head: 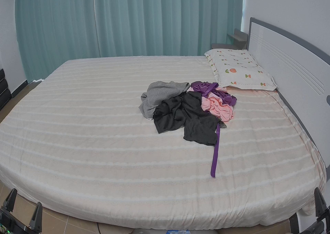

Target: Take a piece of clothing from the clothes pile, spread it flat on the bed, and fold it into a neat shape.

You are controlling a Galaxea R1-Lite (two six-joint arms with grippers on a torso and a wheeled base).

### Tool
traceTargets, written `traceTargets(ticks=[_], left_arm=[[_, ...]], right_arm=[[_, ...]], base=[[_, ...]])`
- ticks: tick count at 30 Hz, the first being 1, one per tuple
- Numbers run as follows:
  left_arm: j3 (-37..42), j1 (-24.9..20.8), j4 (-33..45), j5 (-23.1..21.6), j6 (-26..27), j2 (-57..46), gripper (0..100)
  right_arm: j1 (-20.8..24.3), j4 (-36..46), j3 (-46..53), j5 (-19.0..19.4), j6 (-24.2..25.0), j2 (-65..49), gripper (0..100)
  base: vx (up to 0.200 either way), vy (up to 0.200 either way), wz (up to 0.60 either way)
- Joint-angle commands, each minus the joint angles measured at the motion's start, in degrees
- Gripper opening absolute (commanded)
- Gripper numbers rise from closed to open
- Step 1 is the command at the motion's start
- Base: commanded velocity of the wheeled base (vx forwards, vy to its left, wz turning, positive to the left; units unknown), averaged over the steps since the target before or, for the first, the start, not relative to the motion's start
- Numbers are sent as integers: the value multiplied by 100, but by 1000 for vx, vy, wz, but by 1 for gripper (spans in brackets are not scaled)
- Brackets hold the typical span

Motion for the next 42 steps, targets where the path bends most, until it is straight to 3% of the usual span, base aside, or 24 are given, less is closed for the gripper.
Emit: traceTargets(ticks=[1,5,14,17,18,26,33,42], left_arm=[[101,5,-1,-1,-1,-66,100],[101,5,-1,-1,-1,-66,100],[101,5,-1,-1,-1,-66,100],[101,5,-1,-1,-1,-66,100],[101,5,-1,-1,-1,-66,100],[101,5,-1,-1,-1,-66,100],[101,5,-1,-1,-1,-66,100],[101,5,-1,-1,-1,-66,100]], right_arm=[[309,145,-965,364,200,1782,100],[503,-189,-1053,461,481,2758,100],[1109,-2246,-1686,470,1132,6713,100],[1144,-2633,-1896,470,1281,7407,100],[1170,-3063,-2186,470,1501,8260,100],[1364,-4276,-3347,443,2459,10800,100],[1469,-4461,-4814,382,2881,12602,100],[1496,-4215,-6300,382,3074,13815,100]], base=[[0,0,0],[0,0,0],[0,0,0],[0,0,0],[0,0,0],[0,0,0],[0,0,0],[0,0,0]])
